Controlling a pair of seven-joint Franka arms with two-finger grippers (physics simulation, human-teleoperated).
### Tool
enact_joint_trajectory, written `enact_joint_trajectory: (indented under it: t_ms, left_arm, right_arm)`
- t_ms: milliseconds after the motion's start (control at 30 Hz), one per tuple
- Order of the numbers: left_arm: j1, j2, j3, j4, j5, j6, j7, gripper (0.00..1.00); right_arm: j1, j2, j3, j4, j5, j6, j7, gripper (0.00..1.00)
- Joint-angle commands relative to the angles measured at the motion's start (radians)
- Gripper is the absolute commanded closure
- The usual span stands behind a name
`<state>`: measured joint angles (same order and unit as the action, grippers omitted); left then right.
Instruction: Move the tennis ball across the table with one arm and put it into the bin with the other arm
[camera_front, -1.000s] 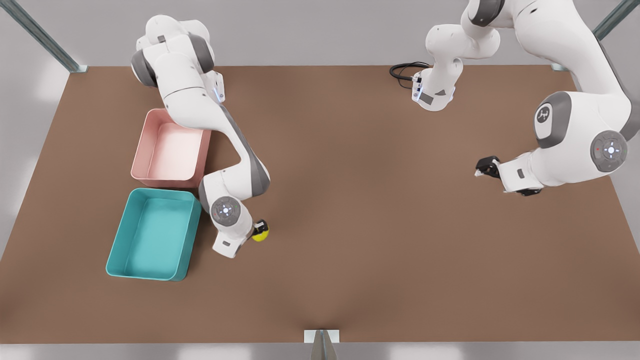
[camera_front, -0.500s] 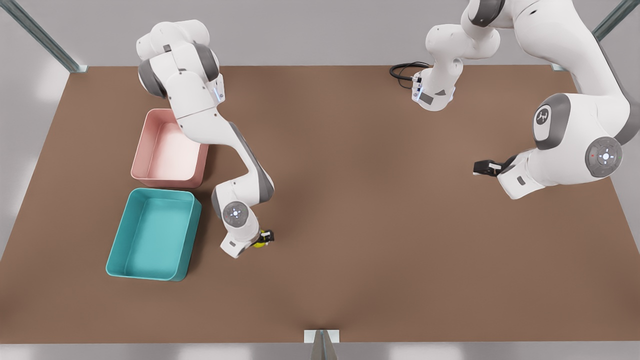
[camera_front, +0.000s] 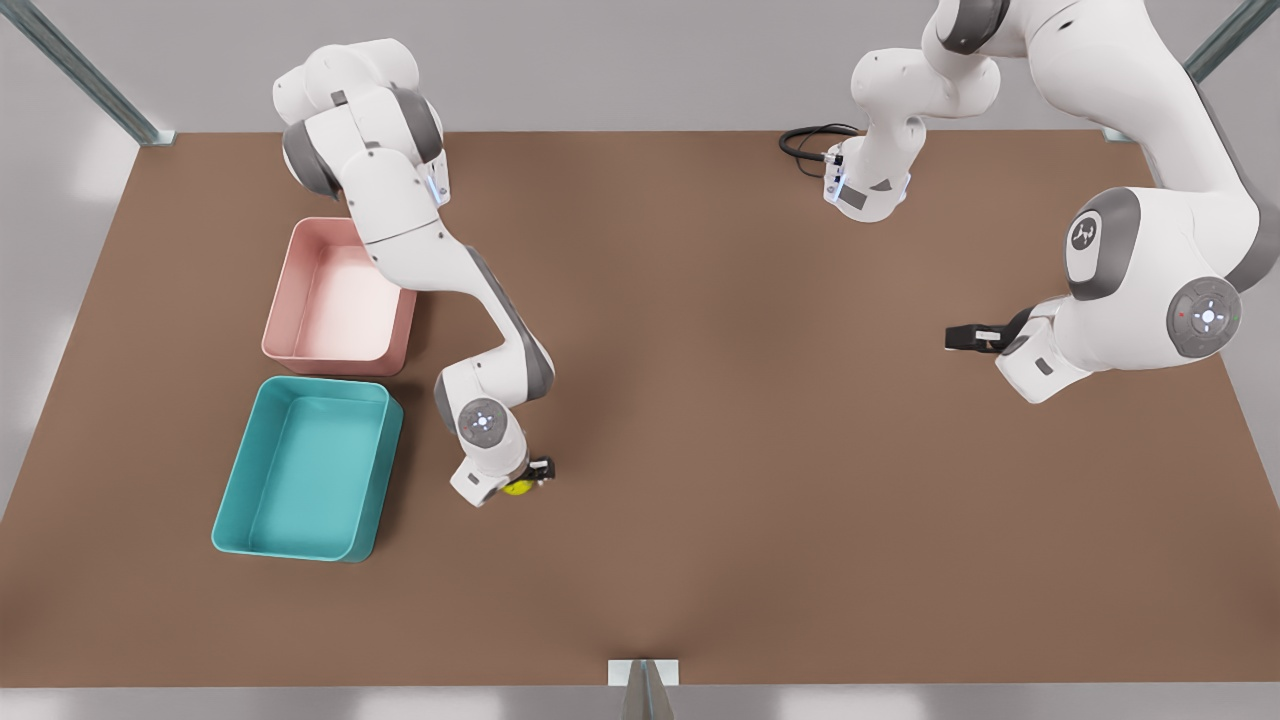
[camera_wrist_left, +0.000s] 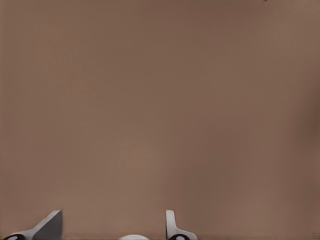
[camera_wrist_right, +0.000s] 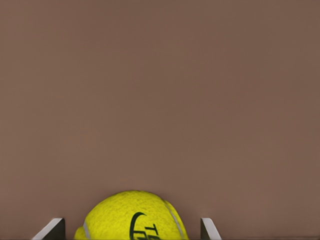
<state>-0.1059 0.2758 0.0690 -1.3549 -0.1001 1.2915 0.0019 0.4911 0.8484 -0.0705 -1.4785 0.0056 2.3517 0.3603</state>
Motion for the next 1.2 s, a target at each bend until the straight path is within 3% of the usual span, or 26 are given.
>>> enact_joint_trajectory:
  t_ms: [0, 267, 367, 500, 533, 667, 1000, 1100, 1167]
  left_arm:
    - [0.0, -0.001, 0.0, 0.0, 0.0, -0.009, -0.102, 0.0]
    - [0.0, -0.004, -0.005, 0.002, 0.002, -0.015, -0.102, 0.0]
    - [0.0, -0.004, -0.005, 0.002, 0.002, -0.017, -0.102, 0.0]
    - [0.0, -0.003, -0.005, 0.002, 0.002, -0.017, -0.102, 0.0]
    - [0.0, -0.003, -0.005, 0.002, 0.002, -0.017, -0.102, 0.0]
    - [0.002, 0.005, -0.005, 0.0, 0.002, -0.015, -0.102, 0.0]
    - [0.003, -0.012, -0.005, 0.008, -0.001, -0.04, -0.094, 0.0]
    - [0.011, -0.012, -0.006, 0.013, -0.001, -0.066, -0.094, 0.0]
    - [0.009, -0.01, -0.008, 0.01, -0.006, -0.083, -0.095, 0.0]
  right_arm:
    - [-0.002, -0.002, 0.0, -0.008, 0.001, 0.006, 0.06, 0.0]
    - [0.0, 0.003, 0.0, -0.009, 0.001, 0.006, 0.06, 0.0]
    - [0.0, 0.004, 0.0, -0.008, 0.001, 0.005, 0.06, 0.06]
    - [0.0, 0.011, 0.0, -0.005, -0.001, 0.005, 0.057, 0.06]
    - [0.001, 0.012, 0.0, -0.003, -0.001, 0.005, 0.058, 0.08]
    - [0.001, 0.012, 0.0, -0.002, -0.001, 0.003, 0.057, 0.31]
    - [-0.014, -0.006, 0.0, 0.018, -0.001, -0.002, 0.051, 0.33]
    - [-0.035, -0.081, -0.002, 0.035, 0.0, -0.017, -0.009, 0.33]
    - [-0.088, -0.167, -0.003, 0.037, 0.0, -0.127, -0.144, 0.33]
